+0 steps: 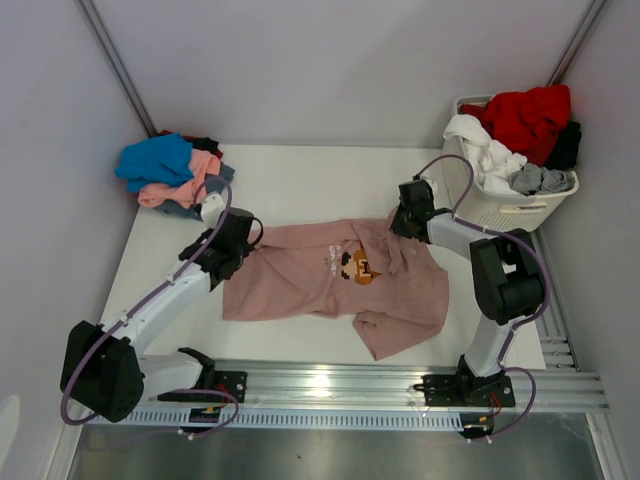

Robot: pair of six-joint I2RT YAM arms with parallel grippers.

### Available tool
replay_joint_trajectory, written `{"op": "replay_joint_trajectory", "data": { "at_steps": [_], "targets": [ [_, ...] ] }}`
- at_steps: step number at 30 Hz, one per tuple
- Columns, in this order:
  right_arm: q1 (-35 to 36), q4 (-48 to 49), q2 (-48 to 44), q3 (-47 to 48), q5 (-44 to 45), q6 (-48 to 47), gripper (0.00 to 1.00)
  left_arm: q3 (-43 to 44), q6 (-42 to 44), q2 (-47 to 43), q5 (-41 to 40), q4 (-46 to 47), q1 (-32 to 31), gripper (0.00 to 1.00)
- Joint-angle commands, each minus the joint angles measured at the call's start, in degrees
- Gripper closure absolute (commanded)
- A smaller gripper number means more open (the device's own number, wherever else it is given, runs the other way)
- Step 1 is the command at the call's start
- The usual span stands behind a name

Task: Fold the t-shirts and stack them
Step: Flatten out the tshirt

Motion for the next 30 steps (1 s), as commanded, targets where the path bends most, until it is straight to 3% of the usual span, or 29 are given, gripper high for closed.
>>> {"op": "replay_joint_trajectory", "data": {
  "at_steps": [1, 6, 12, 15, 19, 20, 23, 30],
  "targets": [
    [-0.13, 1.02, -1.81, 1.95, 0.74, -1.43, 1.0, 0.59, 0.49, 0.17, 0.19, 1.64, -0.16, 0.99],
    [-0.04, -1.86, -3.04, 5.19, 4.07, -4.67, 1.0, 1.98, 1.1, 0.09, -1.21, -0.11, -0.08, 0.99],
    [-1.88, -7.32, -9.09, 9.42, 15.4, -7.66, 1.0, 6.81, 5.4, -2.2, -8.5, -2.14, 0.71, 0.99],
    [-4.43, -8.64, -14.54, 9.69, 23.39, -7.84, 1.0, 8.76, 7.69, -4.92, -8.08, -2.32, 6.23, 0.99],
    [-10.57, -9.61, -22.27, 8.11, 30.0, -5.57, 1.0, 10.34, 9.1, -10.36, -0.53, -1.27, 22.64, 0.99],
    [-13.11, -9.61, -23.94, 7.67, 31.14, -4.86, 1.0, 12.95, 10.32, -11.24, -0.42, -1.26, 24.08, 1.0],
    [-14.9, -7.95, -29.5, 6.7, 32.29, -3.1, 1.0, 16.41, 14.1, -9.67, -3.76, -3.2, 24.45, 0.99],
    [-14.9, -4.16, -35.38, 7.05, 25.79, -5.73, 1.0, 18.08, 16.3, -9.58, -0.42, -1.62, 24.45, 1.0]
  ]
}}
